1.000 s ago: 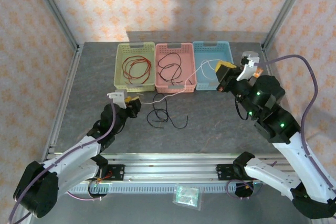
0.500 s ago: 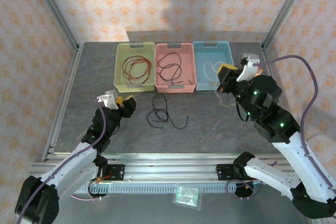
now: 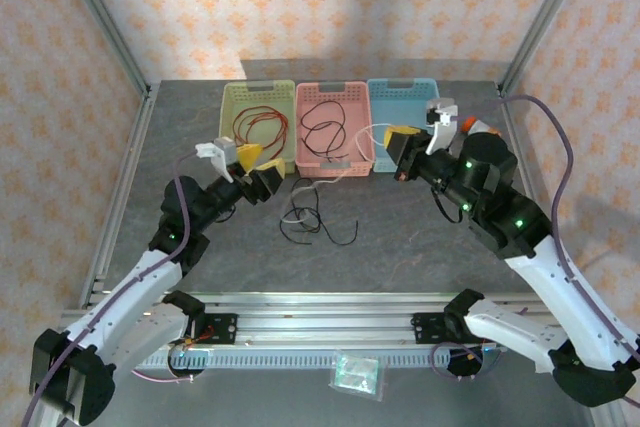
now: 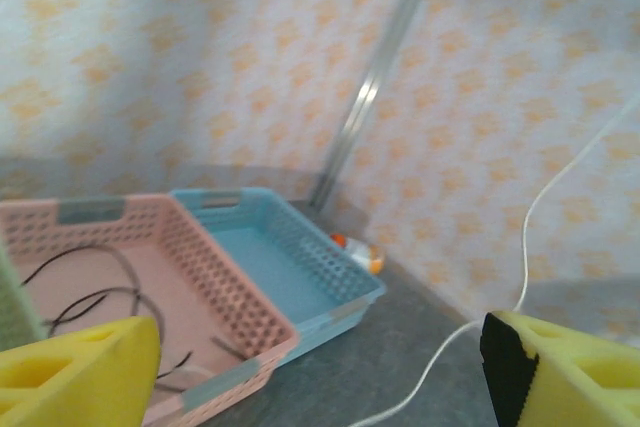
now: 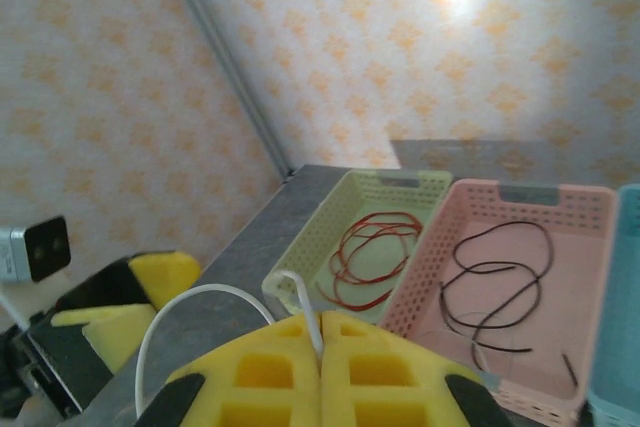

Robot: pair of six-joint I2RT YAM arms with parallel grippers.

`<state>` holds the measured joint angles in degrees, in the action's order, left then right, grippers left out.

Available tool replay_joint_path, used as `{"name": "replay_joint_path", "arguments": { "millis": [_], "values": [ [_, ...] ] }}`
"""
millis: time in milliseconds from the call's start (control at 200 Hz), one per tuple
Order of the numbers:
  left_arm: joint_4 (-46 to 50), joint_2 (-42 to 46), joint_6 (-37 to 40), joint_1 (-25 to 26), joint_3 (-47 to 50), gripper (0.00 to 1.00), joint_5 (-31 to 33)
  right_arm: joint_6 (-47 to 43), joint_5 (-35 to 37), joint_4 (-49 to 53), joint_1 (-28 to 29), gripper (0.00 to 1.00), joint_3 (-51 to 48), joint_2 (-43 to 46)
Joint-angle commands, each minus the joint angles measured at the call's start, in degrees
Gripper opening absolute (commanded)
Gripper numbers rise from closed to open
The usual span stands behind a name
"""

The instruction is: Untangle the cables

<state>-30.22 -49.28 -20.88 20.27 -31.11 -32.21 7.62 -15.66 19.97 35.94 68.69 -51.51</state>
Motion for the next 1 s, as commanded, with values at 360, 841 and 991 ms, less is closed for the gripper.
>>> {"name": "replay_joint_path", "arguments": {
  "millis": [360,841,991],
  "values": [
    [-6.6,-9.4,3.7,8.4,-8.4,0.83,-13.1,0.7,-21.0,-8.6,0.2,0.00,2.3,-8.0],
    [-12.9,-14.9,0.5,10.2,-8.6,0.81,-15.0,1.2,-24.9,-8.7,0.2,0.00,2.7,-8.2],
    [-14.4,-16.4,-0.3,10.3,-8.5,0.72,-15.1,1.9,-26.0,-9.8,0.2,0.00,2.5,-8.5]
  ]
}}
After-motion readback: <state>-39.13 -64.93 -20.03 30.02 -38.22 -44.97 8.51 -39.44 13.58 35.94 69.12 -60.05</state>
